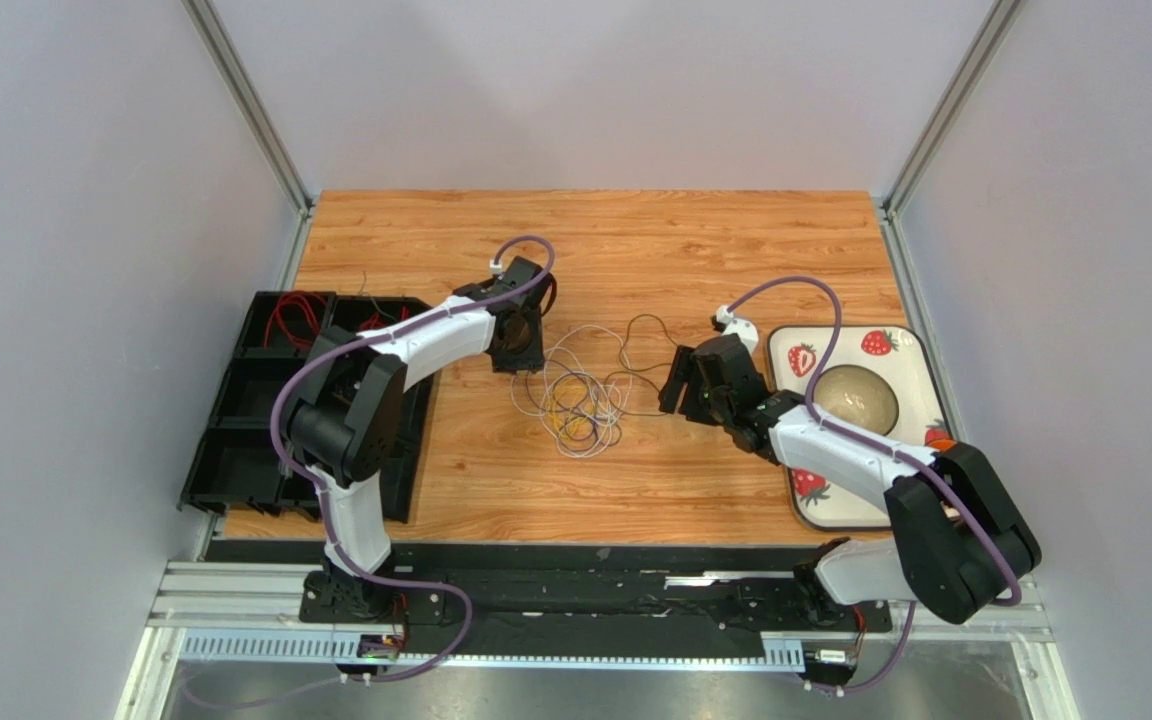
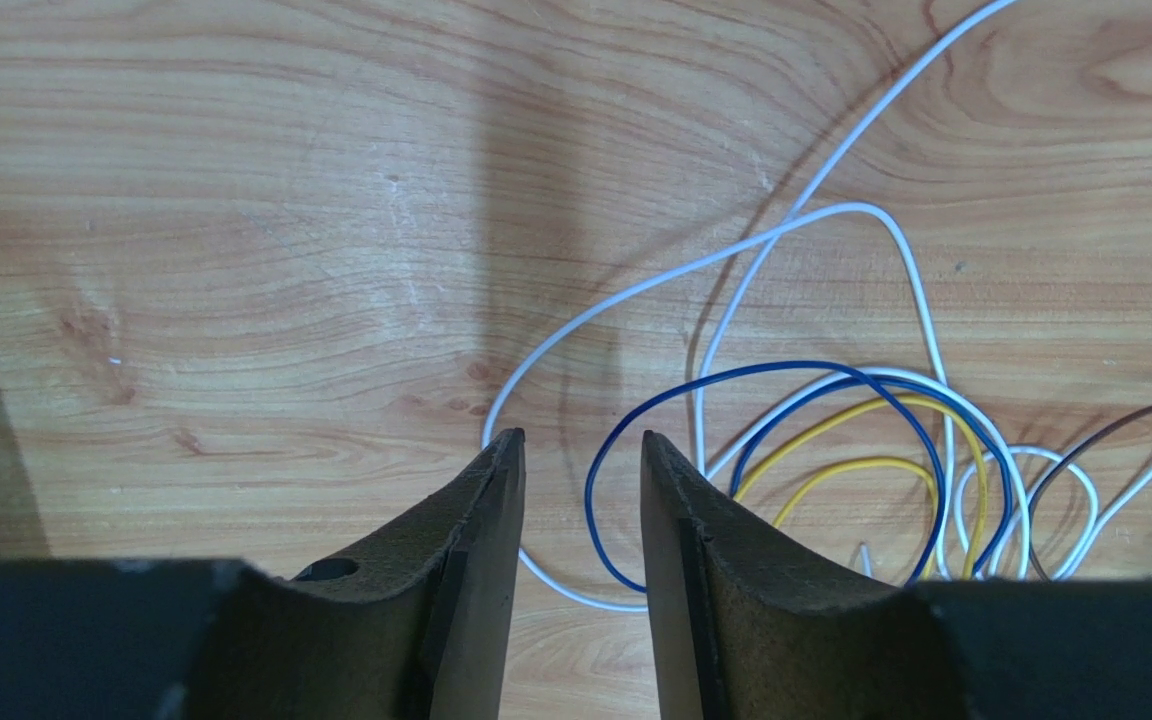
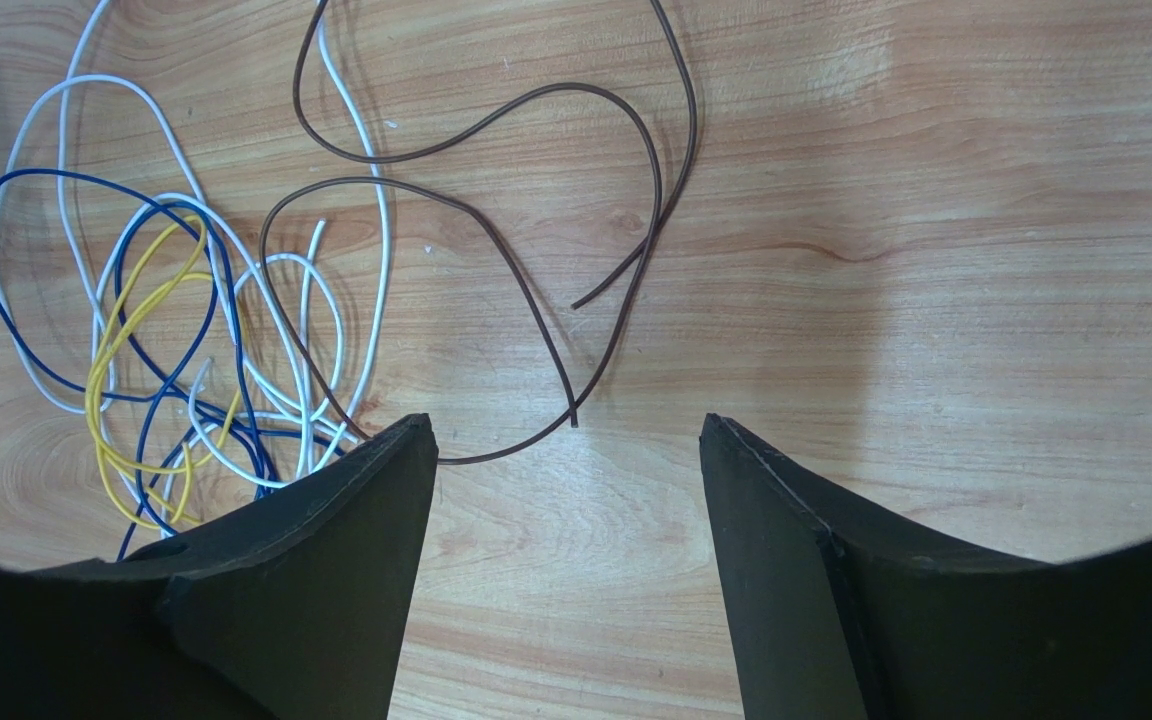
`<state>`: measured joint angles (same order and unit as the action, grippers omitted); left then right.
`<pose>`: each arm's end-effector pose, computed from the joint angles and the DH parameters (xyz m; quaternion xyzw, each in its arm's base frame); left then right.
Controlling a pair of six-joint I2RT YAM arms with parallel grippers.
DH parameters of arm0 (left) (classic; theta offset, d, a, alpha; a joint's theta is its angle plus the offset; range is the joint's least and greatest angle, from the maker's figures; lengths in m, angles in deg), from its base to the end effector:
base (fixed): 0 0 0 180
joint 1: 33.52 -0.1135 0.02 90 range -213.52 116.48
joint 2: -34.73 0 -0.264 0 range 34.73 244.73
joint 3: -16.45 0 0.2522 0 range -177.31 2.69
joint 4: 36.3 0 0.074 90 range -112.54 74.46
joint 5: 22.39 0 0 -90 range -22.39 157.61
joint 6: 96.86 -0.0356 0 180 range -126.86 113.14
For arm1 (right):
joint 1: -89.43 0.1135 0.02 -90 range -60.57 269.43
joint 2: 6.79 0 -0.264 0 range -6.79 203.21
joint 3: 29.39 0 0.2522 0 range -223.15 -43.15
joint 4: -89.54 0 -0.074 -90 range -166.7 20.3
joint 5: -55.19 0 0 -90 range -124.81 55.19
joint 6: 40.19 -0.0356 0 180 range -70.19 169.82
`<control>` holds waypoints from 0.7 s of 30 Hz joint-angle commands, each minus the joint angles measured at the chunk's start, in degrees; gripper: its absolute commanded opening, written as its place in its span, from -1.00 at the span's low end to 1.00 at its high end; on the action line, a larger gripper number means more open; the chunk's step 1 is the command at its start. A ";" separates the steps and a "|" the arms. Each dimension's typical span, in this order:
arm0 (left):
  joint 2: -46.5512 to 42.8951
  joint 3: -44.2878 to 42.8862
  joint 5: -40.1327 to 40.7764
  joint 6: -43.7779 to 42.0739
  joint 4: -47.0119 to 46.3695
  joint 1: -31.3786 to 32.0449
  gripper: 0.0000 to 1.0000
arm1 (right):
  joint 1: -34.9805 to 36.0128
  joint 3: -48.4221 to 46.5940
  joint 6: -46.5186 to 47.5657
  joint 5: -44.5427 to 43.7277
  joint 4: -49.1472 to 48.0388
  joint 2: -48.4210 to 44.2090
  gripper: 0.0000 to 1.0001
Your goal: Untangle the cables
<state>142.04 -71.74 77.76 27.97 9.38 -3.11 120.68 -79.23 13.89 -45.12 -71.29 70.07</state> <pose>0.3337 -0.1886 0.1843 -0.0568 0.9706 -0.0444 0.2296 0.2257 0.1295 0.1773 0.0711 0.9219 0.1361 0.3556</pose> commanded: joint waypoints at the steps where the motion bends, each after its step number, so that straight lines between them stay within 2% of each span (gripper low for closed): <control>1: 0.18 -1.68 -1.63 -0.64 -0.37 0.52 -0.13 | -0.22 -2.07 0.59 0.37 -0.84 0.40 0.37; 8: 2.98 -4.13 -1.54 -0.55 2.26 1.05 -0.16 | -0.39 -1.89 0.59 0.37 -1.02 0.31 0.38; 9: 3.43 -4.58 -1.71 -0.64 2.79 1.14 -0.27 | -0.31 -1.89 0.59 0.37 -1.10 0.31 0.37; 11: 4.22 -5.46 -1.45 -0.64 3.41 1.23 -0.33 | -0.31 -1.89 0.68 0.46 -1.02 0.48 0.37; 15: 4.67 -6.07 -0.93 -0.38 3.93 1.23 -1.00 | -0.31 -1.89 0.68 0.72 -1.10 0.48 0.37; 18: 3.09 -7.30 -0.39 -0.64 3.85 1.31 -1.00 | -0.22 -1.89 0.59 0.73 -1.28 0.48 0.36; 19: 0.65 -8.17 -3.27 -2.29 3.68 1.66 -1.00 | -0.31 -1.81 0.68 0.73 -1.45 0.48 0.36; 21: -2.96 -13.50 -4.09 -4.14 6.12 2.45 -1.00 | -0.22 -1.72 0.68 0.90 -1.45 0.40 0.36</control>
<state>146.30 -76.79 76.21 27.14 13.38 -1.97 120.68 -79.23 13.89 -44.57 -71.33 70.09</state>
